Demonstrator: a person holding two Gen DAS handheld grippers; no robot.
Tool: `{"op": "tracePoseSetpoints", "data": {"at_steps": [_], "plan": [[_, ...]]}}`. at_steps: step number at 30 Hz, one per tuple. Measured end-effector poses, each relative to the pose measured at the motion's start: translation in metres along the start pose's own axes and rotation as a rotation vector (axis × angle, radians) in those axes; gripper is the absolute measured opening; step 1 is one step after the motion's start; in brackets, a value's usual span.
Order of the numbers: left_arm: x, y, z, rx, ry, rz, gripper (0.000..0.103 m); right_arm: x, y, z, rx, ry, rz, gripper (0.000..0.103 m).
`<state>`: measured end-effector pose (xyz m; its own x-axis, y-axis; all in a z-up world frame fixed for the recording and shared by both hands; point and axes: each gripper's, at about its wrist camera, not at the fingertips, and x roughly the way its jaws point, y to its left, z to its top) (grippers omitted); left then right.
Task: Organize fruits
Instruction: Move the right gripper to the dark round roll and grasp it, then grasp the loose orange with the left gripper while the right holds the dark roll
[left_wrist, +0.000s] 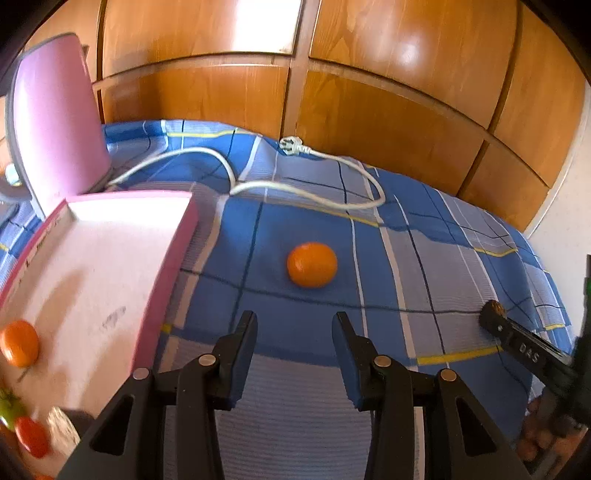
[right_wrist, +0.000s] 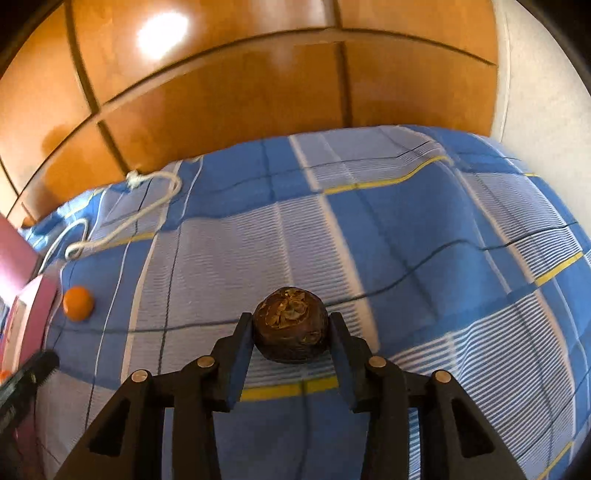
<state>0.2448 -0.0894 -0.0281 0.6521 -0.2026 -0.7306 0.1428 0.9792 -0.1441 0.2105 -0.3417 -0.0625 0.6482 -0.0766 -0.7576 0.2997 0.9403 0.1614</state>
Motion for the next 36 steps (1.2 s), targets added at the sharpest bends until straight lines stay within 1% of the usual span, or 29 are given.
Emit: {"op": "tracePoseSetpoints", "data": {"at_steps": [2, 4, 7, 14, 20, 21, 22, 23, 26, 29, 36], "plan": [[0.003, 0.0, 0.005, 0.007, -0.004, 0.002, 0.044, 0.001, -0.001, 0.001, 0.009, 0.004, 0.022, 0.041], [0.006, -0.002, 0.009, 0.011, -0.008, 0.0, 0.048, 0.001, -0.002, 0.0, 0.017, 0.002, 0.029, 0.041], [0.013, -0.007, 0.016, 0.028, -0.008, 0.003, 0.051, 0.001, -0.004, -0.001, 0.025, 0.0, 0.037, 0.041], [0.037, -0.019, 0.032, 0.033, 0.02, 0.01, 0.052, 0.001, -0.005, -0.001, 0.05, -0.012, 0.032, 0.041], [0.063, -0.014, 0.041, -0.025, 0.06, 0.042, 0.052, 0.0, -0.005, -0.002, 0.056, -0.021, 0.037, 0.041], [0.067, -0.013, 0.041, -0.029, 0.066, 0.044, 0.047, 0.0, -0.006, -0.003, 0.057, -0.023, 0.038, 0.041], [0.069, -0.012, 0.041, -0.031, 0.056, 0.044, 0.037, -0.001, -0.006, -0.003, 0.057, -0.023, 0.039, 0.041], [0.069, -0.011, 0.041, -0.026, 0.047, 0.05, 0.037, -0.001, -0.006, -0.004, 0.057, -0.024, 0.038, 0.041], [0.065, -0.009, 0.039, -0.031, 0.041, 0.026, 0.036, -0.001, -0.007, -0.003, 0.06, -0.023, 0.042, 0.041], [0.054, -0.009, 0.029, -0.002, 0.039, 0.019, 0.036, 0.0, -0.006, -0.003, 0.056, -0.02, 0.035, 0.041], [0.001, -0.013, -0.016, 0.079, 0.001, 0.013, 0.036, 0.001, -0.001, -0.001, 0.034, -0.018, 0.013, 0.041]]}}
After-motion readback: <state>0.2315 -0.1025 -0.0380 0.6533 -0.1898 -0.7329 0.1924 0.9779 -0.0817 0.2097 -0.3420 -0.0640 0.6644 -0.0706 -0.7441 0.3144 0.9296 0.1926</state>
